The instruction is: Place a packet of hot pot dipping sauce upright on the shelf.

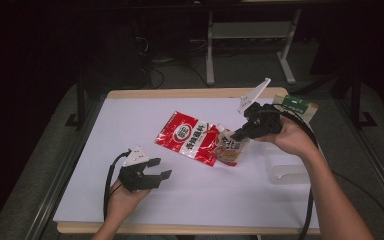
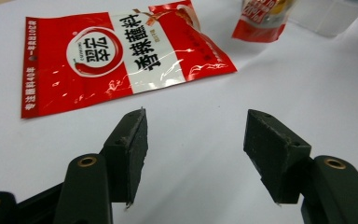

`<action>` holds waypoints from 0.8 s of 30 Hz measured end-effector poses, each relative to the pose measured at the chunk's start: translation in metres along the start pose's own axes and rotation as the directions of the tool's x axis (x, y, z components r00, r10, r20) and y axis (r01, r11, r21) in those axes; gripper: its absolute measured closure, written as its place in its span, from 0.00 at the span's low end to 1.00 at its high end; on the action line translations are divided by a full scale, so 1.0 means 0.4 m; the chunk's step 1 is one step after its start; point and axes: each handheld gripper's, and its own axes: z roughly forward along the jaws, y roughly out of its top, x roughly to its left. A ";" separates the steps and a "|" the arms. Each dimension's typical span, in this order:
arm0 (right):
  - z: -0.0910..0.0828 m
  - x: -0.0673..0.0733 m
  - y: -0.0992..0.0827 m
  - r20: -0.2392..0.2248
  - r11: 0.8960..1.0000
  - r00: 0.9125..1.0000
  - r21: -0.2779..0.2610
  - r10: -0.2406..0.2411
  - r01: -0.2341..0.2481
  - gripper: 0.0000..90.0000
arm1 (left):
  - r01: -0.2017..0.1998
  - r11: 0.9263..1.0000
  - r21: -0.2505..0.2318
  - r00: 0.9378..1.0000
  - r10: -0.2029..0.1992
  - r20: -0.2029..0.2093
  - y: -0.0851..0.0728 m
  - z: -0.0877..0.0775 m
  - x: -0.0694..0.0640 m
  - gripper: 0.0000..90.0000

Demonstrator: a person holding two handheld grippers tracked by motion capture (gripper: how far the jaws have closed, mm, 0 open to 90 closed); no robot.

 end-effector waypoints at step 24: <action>-0.153 -0.014 -0.062 0.091 0.998 0.995 -0.029 0.050 -0.047 1.00 | 0.046 0.999 -0.006 0.999 -0.046 -0.027 -0.052 -0.033 0.032 0.41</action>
